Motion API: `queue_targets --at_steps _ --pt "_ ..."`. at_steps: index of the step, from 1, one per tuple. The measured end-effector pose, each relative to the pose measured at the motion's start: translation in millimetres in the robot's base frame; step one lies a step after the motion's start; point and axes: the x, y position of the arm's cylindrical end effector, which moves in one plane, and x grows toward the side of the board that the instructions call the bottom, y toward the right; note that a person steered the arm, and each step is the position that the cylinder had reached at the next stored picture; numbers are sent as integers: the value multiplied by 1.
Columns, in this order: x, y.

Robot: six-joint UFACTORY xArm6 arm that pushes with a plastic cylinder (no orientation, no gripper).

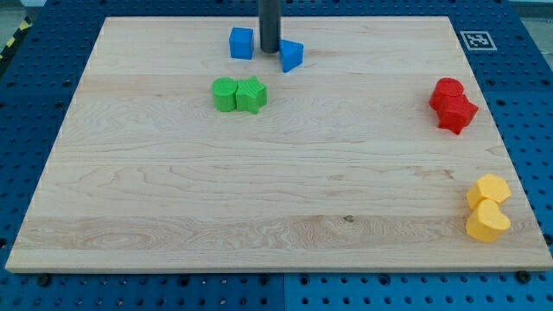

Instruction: Place blue triangle to the right of the green star

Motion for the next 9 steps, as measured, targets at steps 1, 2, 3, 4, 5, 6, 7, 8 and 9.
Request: queue_targets --at_steps 1,2,3,4,5,6,7,8,9 --pt "20 34" --pt "11 31" --pt "-8 34" --pt "1 57" --pt "27 67" --pt "49 68" --pt "50 68" --pt "70 65" --pt "93 48"
